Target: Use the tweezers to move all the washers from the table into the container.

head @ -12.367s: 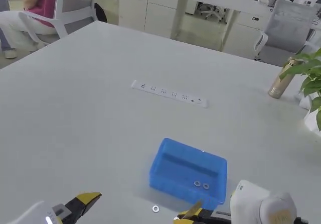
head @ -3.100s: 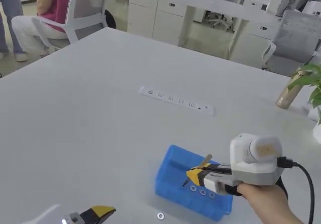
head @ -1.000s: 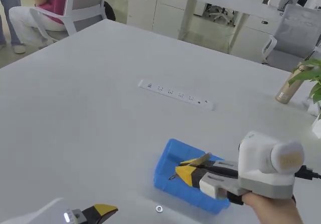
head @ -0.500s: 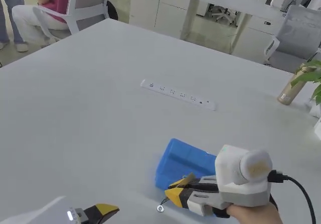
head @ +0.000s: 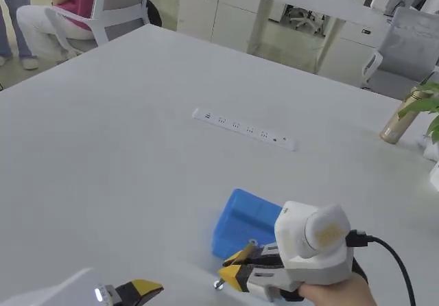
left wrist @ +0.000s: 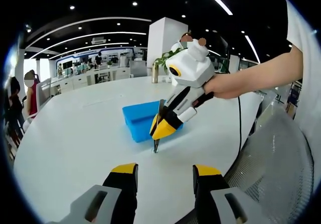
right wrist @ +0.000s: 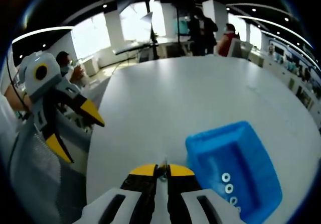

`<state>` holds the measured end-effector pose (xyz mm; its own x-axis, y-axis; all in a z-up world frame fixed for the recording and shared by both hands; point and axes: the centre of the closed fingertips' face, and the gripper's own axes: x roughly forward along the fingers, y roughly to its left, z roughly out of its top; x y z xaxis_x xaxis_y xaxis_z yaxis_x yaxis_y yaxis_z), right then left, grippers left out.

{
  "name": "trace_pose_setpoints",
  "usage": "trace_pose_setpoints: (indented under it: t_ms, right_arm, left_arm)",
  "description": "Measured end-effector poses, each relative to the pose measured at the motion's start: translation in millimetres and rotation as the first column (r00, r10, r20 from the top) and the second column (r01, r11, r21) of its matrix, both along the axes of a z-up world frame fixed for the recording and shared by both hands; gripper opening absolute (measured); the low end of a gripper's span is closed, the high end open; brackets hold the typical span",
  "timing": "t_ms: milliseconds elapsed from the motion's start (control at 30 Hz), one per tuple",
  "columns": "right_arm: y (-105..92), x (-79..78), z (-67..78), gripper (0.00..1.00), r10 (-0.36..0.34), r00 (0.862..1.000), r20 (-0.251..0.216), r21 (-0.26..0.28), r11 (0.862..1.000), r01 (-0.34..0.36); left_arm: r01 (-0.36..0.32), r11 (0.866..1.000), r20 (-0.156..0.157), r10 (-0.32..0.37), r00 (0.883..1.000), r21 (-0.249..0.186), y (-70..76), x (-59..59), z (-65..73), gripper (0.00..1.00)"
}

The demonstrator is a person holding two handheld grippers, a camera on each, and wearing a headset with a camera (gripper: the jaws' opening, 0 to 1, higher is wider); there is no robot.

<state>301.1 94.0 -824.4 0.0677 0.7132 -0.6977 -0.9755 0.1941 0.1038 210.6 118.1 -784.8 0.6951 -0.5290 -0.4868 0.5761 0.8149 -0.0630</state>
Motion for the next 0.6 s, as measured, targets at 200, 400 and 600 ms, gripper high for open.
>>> trace_pose_setpoints:
  t_ms: [200, 400, 600]
  right_arm:
    - [1.2, -10.1, -0.4, 0.04, 0.062, 0.998, 0.025, -0.032, 0.998, -0.062]
    - [-0.7, -13.6, -0.4, 0.04, 0.083, 0.996, 0.019, -0.048, 0.995, -0.082]
    - [0.1, -17.9, 0.0, 0.04, 0.11, 0.994, 0.017, -0.059, 0.992, -0.108]
  left_arm:
    - [0.002, 1.0, -0.004, -0.002, 1.0, 0.003, -0.2, -0.2, -1.0, 0.42]
    - [0.009, 1.0, -0.008, -0.009, 1.0, 0.008, -1.1, -1.0, -2.2, 0.42]
    - [0.012, 1.0, -0.01, -0.012, 1.0, 0.008, -1.4, -1.1, -2.8, 0.41]
